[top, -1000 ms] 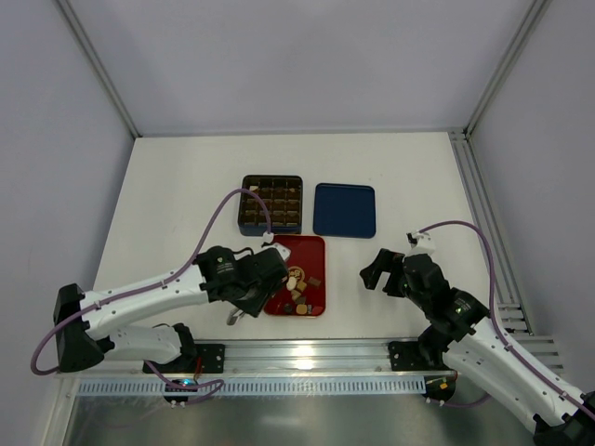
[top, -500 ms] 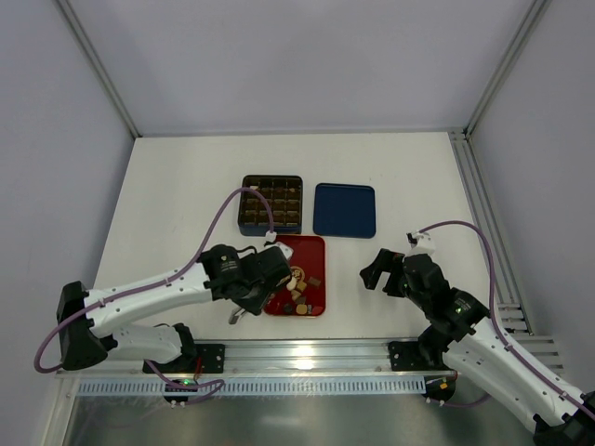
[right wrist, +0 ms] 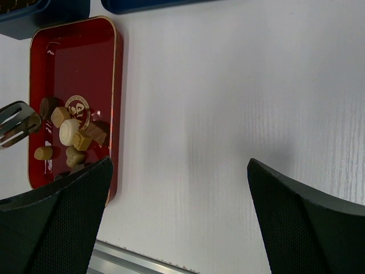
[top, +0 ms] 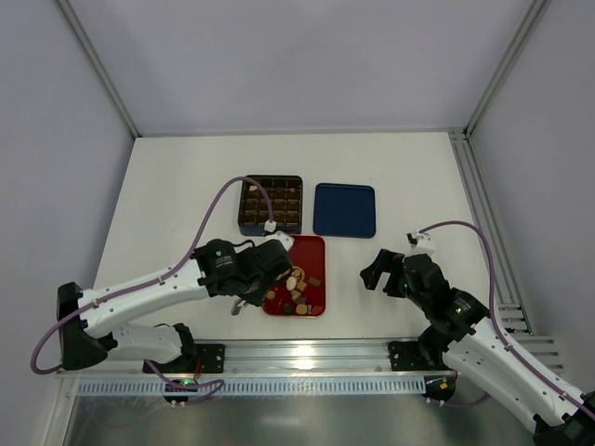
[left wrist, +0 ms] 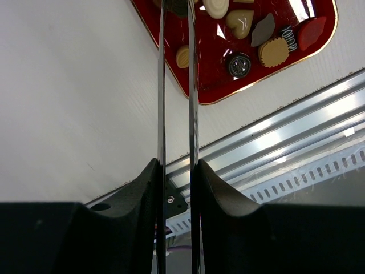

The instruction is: Pack the chocolate

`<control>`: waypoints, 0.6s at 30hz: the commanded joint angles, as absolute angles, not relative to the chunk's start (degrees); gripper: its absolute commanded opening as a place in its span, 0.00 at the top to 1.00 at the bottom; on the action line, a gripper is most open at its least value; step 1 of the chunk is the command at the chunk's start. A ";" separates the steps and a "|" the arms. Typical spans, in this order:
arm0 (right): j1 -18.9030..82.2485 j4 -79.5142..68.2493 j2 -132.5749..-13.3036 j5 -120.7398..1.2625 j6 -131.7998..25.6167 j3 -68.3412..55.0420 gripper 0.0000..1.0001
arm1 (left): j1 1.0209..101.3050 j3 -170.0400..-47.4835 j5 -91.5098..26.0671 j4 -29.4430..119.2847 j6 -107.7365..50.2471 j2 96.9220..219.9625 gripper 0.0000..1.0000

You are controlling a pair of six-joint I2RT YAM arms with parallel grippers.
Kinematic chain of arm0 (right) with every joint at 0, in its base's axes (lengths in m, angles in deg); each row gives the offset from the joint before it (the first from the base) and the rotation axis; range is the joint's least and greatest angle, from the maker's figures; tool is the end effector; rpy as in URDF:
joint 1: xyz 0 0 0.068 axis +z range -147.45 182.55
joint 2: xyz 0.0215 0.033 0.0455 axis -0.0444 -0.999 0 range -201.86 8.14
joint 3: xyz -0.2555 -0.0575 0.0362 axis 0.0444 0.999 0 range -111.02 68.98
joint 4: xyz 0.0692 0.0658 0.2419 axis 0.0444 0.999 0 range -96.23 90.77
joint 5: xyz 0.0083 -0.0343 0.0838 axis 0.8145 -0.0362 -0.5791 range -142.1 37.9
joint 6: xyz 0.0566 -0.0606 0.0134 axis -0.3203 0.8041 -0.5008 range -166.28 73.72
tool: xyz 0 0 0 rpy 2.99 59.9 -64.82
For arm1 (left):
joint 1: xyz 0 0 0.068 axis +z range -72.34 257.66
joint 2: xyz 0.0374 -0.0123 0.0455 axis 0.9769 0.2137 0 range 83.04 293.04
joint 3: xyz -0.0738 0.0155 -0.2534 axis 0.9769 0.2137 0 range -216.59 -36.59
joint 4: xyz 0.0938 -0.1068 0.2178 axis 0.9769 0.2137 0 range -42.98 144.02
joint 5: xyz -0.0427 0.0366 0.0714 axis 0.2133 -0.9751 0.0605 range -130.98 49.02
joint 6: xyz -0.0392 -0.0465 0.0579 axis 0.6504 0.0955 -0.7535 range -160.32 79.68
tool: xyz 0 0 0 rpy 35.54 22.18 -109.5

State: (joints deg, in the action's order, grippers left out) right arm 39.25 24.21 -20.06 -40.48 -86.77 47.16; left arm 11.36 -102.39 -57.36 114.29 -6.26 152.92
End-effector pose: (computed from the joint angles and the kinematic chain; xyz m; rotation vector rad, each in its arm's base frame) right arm 0.1376 0.0842 0.1793 0.1886 2.2407 0.5229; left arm 0.1097 -0.1982 0.2587 0.6921 2.6259 -0.0922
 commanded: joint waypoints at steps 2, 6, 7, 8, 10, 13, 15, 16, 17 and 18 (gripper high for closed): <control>39.46 23.48 -19.63 -39.71 -86.71 46.40 0.00 | 11.13 -105.58 -60.40 115.40 -6.57 152.21 0.71; 39.46 23.04 -19.89 -39.79 -86.79 46.48 0.00 | 11.13 -107.43 -61.63 115.93 -6.57 152.29 0.72; 39.46 23.04 -19.90 -39.79 -86.79 46.48 0.00 | 11.13 -108.22 -61.98 116.02 -6.66 152.38 0.72; 39.46 22.95 -19.98 -39.88 -86.79 46.57 0.00 | 11.30 -108.66 -62.42 116.11 -6.66 152.29 0.72; 39.46 22.60 -19.98 -40.06 -86.88 46.66 0.00 | 11.92 -109.97 -63.57 116.37 -6.92 153.08 0.72; 39.46 22.25 -20.16 -40.32 -86.97 46.66 0.00 | 13.85 -112.87 -64.27 116.28 -8.24 154.48 0.72; 39.46 22.25 -20.34 -40.23 -86.97 46.57 0.00 | 16.30 -115.86 -64.54 116.19 -9.91 155.98 0.72; 39.46 22.34 -20.42 -40.41 -86.97 46.57 0.00 | 17.18 -116.91 -64.80 116.02 -10.52 156.51 0.72; 39.46 22.34 -20.42 -40.50 -86.88 46.57 0.00 | 18.41 -119.27 -64.80 115.84 -12.10 157.03 0.71; 39.46 22.34 -20.34 -40.50 -86.88 46.49 0.00 | 20.69 -120.34 -64.71 115.32 -12.89 158.17 0.71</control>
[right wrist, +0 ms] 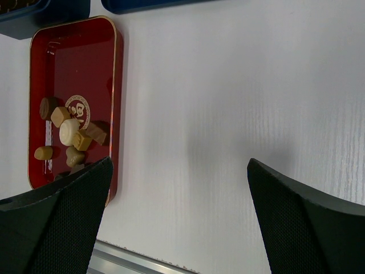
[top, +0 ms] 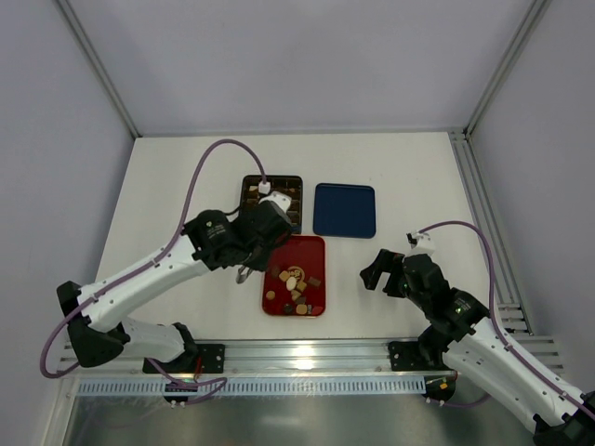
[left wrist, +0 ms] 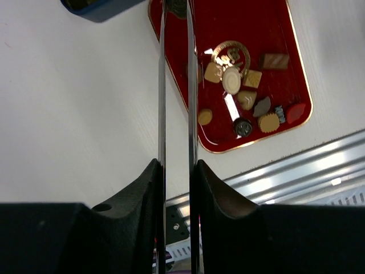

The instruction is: Pack the chocolate

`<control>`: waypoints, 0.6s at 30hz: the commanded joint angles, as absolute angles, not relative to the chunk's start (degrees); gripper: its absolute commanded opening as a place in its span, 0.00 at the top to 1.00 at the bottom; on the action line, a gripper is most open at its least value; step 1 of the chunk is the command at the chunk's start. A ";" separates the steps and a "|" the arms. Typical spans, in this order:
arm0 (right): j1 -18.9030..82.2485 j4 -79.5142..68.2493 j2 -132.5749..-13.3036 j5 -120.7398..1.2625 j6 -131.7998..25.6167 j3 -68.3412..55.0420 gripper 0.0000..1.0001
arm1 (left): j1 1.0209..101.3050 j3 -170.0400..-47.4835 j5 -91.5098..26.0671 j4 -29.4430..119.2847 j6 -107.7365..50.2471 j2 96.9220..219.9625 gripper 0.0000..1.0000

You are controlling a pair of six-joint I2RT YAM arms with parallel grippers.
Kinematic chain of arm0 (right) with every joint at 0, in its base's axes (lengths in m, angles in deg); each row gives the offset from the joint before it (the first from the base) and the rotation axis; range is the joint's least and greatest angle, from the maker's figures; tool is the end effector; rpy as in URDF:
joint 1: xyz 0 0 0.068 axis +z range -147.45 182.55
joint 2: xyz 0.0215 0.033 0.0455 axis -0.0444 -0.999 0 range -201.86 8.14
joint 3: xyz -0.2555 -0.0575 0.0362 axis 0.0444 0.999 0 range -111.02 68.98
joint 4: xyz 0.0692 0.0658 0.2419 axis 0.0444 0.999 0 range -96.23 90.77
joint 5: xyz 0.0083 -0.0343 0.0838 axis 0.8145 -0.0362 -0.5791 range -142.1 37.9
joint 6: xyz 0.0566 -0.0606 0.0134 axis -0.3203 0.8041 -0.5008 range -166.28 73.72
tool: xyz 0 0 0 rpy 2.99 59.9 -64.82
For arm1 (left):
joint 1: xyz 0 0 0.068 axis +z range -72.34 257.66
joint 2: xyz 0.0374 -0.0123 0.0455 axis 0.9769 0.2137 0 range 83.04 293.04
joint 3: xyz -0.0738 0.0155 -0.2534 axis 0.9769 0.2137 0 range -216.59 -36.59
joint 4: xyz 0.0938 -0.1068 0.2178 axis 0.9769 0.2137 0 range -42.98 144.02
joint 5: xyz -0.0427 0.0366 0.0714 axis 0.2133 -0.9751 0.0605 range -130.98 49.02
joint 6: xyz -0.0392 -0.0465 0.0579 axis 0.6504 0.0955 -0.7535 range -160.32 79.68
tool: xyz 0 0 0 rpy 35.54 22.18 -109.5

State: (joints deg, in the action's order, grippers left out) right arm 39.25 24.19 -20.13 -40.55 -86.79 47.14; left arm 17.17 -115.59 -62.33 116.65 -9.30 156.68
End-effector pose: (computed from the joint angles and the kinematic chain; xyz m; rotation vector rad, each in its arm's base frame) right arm 0.1377 0.0844 0.1792 0.1883 2.2417 0.5239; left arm 0.1449 -0.2016 0.3125 0.5458 2.5099 -0.0824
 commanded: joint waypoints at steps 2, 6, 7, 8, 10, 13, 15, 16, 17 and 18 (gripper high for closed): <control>39.46 22.25 -20.34 -40.50 -86.88 46.48 0.00 | 23.86 -123.50 -64.28 114.62 -15.26 159.58 0.72; 39.46 22.16 -20.77 -40.76 -86.62 46.22 0.00 | 32.90 -126.76 -61.47 111.11 -18.26 163.10 0.72; 39.46 22.16 -20.86 -40.85 -86.71 46.13 0.00 | 34.14 -127.12 -61.37 110.49 -18.70 164.84 0.71; 39.46 22.16 -21.12 -41.28 -86.62 45.96 0.00 | 35.55 -127.55 -61.46 109.96 -18.96 165.56 0.72; 39.46 21.99 -21.56 -41.55 -86.44 45.87 0.00 | 39.07 -128.52 -60.50 108.03 -19.93 168.10 0.71; 39.46 21.72 -22.18 -42.17 -86.36 45.69 0.00 | 42.40 -130.37 -59.45 106.27 -20.64 172.14 0.72; 39.46 21.81 -22.18 -42.17 -86.18 45.43 0.00 | 43.56 -132.12 -59.61 106.09 -21.07 173.91 0.72; 39.46 21.98 -22.27 -42.08 -86.01 45.43 0.00 | 43.91 -132.39 -59.79 105.91 -21.16 174.79 0.72; 39.46 21.90 -22.09 -42.08 -86.00 45.52 0.00 | 44.87 -132.83 -59.62 105.65 -21.34 176.19 0.72; 39.46 21.81 -22.01 -42.08 -86.09 45.60 0.00 | 45.23 -133.09 -59.62 105.39 -21.43 176.98 0.72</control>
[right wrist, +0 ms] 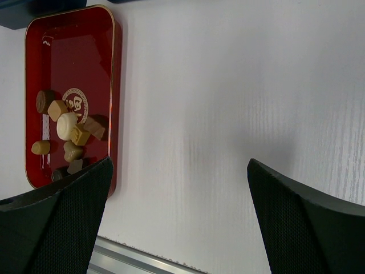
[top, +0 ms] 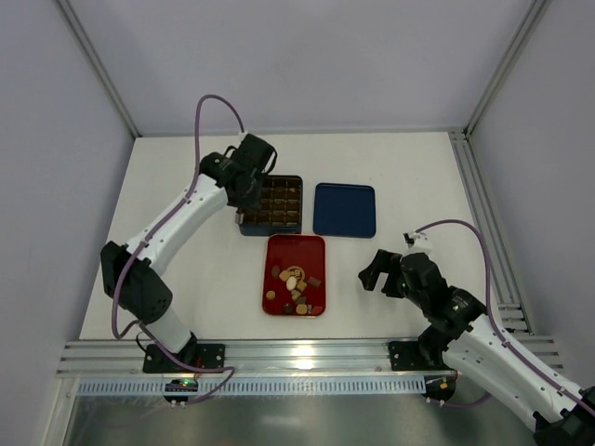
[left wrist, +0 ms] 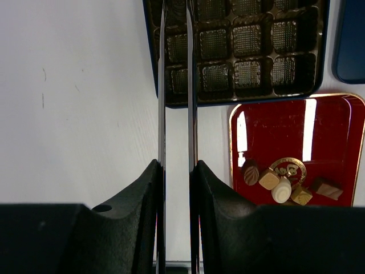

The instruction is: Pack the chocolate

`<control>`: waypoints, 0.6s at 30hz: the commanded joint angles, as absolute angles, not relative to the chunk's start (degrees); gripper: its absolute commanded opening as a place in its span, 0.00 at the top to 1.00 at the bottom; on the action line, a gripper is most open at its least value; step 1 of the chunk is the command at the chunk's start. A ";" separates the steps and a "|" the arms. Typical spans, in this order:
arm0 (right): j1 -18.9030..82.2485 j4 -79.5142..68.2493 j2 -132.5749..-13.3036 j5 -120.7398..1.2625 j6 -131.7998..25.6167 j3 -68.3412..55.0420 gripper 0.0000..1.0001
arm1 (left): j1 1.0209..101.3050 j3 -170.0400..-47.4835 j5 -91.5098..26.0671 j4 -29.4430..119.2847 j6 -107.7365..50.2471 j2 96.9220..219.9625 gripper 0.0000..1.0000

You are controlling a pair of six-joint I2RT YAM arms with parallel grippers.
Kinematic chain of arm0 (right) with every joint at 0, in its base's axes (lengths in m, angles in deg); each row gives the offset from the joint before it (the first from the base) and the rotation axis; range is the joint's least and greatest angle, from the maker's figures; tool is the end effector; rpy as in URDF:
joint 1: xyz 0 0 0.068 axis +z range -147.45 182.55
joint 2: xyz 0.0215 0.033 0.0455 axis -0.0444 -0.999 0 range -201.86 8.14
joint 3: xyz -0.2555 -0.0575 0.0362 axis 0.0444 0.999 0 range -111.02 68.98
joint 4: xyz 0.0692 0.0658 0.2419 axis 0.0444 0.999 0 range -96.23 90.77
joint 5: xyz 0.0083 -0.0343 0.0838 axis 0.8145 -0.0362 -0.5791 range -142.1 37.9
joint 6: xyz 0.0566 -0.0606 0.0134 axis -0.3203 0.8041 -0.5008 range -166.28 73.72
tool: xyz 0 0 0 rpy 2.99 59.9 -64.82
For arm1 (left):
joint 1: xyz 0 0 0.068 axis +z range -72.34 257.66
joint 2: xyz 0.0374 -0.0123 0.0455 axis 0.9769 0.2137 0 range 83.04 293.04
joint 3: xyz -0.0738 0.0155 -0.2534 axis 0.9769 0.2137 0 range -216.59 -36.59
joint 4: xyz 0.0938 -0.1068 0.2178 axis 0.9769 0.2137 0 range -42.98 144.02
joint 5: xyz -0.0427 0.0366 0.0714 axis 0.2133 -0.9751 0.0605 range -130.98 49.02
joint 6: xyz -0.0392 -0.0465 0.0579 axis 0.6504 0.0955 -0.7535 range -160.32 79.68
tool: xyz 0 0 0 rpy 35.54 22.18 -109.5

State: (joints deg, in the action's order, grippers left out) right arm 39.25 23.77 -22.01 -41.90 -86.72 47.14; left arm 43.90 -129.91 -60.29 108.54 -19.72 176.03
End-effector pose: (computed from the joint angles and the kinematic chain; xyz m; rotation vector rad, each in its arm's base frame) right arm 0.1391 0.0875 0.1752 0.1728 2.2744 0.5295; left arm 0.3009 -0.1718 0.3041 0.1810 2.5403 0.0864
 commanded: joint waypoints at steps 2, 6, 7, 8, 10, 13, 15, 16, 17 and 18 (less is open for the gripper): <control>39.46 21.55 -22.09 -42.17 -86.09 45.95 0.00 | 45.84 -133.80 -60.31 105.03 -21.87 178.22 0.72; 39.46 21.28 -22.09 -42.08 -86.18 46.84 0.00 | 46.02 -134.50 -61.37 105.38 -22.31 181.64 0.72; 39.55 21.19 -22.09 -42.25 -86.27 46.92 0.00 | 46.02 -134.59 -61.63 105.56 -22.39 182.00 0.72; 39.46 21.19 -22.09 -42.17 -86.18 46.92 0.00 | 46.02 -134.33 -61.72 105.47 -22.39 182.17 0.72; 39.46 21.11 -22.09 -42.17 -86.18 47.01 0.00 | 46.02 -133.89 -62.51 105.30 -22.48 182.79 0.72; 39.37 20.76 -22.18 -42.08 -86.18 47.01 0.00 | 46.02 -133.19 -63.39 105.12 -22.66 183.32 0.71; 39.46 20.67 -22.53 -42.08 -86.18 47.01 0.00 | 46.02 -132.92 -63.83 105.30 -22.66 183.58 0.71; 39.46 20.41 -22.88 -42.17 -86.27 47.01 0.00 | 46.02 -132.66 -63.92 105.30 -22.66 183.41 0.71; 39.37 20.40 -22.88 -42.25 -86.18 47.10 0.00 | 46.02 -132.40 -63.84 105.04 -22.66 183.15 0.71; 39.46 20.14 -23.23 -42.34 -86.18 47.10 0.00 | 46.02 -131.87 -63.83 104.95 -22.57 183.06 0.71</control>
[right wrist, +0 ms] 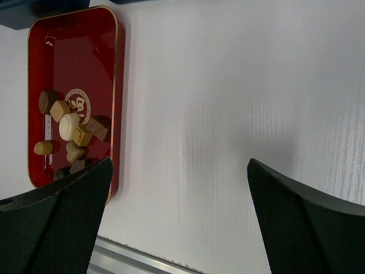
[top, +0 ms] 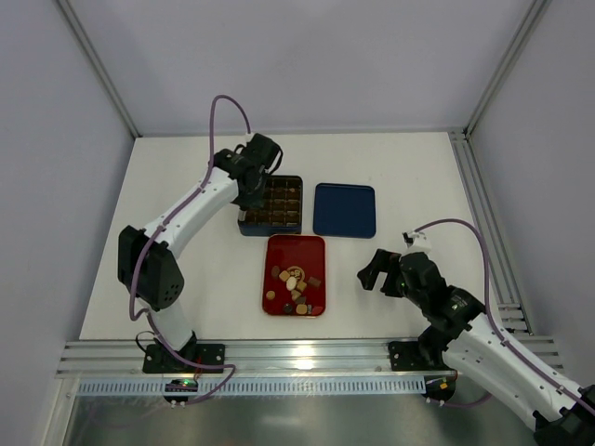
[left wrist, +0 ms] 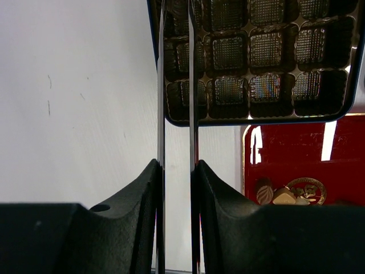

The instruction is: Pack the chocolate

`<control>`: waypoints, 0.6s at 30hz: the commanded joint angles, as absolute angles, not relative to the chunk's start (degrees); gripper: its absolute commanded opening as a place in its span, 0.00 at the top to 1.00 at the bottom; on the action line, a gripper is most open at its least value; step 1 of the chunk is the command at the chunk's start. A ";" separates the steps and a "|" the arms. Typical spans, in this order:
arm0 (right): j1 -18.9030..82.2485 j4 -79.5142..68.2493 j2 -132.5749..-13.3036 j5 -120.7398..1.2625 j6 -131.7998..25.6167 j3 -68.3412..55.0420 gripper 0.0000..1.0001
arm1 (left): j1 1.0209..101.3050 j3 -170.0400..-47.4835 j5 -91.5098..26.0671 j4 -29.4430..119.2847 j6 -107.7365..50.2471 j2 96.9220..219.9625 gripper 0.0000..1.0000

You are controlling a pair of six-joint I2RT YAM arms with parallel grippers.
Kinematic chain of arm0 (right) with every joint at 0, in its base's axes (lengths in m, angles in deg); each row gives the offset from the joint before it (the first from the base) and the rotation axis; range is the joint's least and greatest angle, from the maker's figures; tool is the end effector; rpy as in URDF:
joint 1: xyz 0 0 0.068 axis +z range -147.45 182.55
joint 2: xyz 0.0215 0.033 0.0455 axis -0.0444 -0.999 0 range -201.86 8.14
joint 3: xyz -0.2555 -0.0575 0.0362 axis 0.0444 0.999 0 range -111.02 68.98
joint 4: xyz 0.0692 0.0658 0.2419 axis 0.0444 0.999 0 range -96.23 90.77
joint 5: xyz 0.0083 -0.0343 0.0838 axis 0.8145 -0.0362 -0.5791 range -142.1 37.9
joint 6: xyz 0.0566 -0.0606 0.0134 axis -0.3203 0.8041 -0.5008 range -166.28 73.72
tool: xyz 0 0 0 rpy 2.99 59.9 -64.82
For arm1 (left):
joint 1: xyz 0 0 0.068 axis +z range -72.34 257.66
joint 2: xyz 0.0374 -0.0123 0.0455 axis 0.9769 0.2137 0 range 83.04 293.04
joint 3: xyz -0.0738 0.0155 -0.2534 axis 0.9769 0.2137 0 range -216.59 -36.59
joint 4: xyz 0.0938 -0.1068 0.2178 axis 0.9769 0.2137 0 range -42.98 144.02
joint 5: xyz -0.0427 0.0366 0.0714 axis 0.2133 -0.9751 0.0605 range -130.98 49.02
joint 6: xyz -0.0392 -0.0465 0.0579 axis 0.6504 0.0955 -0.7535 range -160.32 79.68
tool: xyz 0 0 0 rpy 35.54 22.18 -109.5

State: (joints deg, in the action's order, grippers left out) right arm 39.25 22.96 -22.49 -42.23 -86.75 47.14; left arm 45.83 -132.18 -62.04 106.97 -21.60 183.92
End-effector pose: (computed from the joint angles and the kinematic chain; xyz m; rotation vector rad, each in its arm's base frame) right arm 0.1403 0.0890 0.1756 0.1707 2.2715 0.5392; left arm 0.3334 -0.1758 0.2719 0.1908 2.5873 0.1927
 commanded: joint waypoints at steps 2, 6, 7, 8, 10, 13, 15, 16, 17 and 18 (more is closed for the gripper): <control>39.55 19.88 -23.50 -42.34 -86.18 47.19 0.00 | 45.93 -131.52 -63.66 104.86 -22.66 182.79 0.67; 39.46 19.70 -23.67 -42.34 -86.27 47.10 0.00 | 46.02 -131.25 -63.83 105.03 -22.92 183.06 0.65; 39.46 19.79 -23.67 -42.43 -86.27 47.10 0.00 | 46.02 -131.16 -63.66 104.95 -22.92 183.06 0.65; 39.46 19.87 -23.67 -42.43 -86.27 47.10 0.00 | 46.11 -131.08 -63.57 104.94 -22.92 182.97 0.65; 39.46 19.87 -23.59 -42.43 -86.27 47.10 0.00 | 46.11 -130.90 -63.40 104.94 -22.92 182.97 0.63; 39.46 19.96 -23.59 -42.43 -86.27 46.92 0.00 | 46.11 -131.16 -63.31 104.86 -22.92 182.88 0.58; 39.46 20.23 -23.67 -42.34 -86.18 46.84 0.00 | 46.11 -131.25 -63.22 105.03 -22.92 182.71 0.57; 39.46 20.31 -23.59 -42.34 -86.27 46.75 0.00 | 46.11 -131.42 -63.13 105.12 -22.92 182.62 0.57; 39.46 20.40 -23.41 -42.34 -86.35 46.75 0.00 | 46.11 -131.51 -62.96 105.21 -22.84 182.36 0.57; 39.46 20.49 -23.41 -42.25 -86.27 46.66 0.00 | 46.11 -131.69 -62.78 105.38 -22.83 182.18 0.57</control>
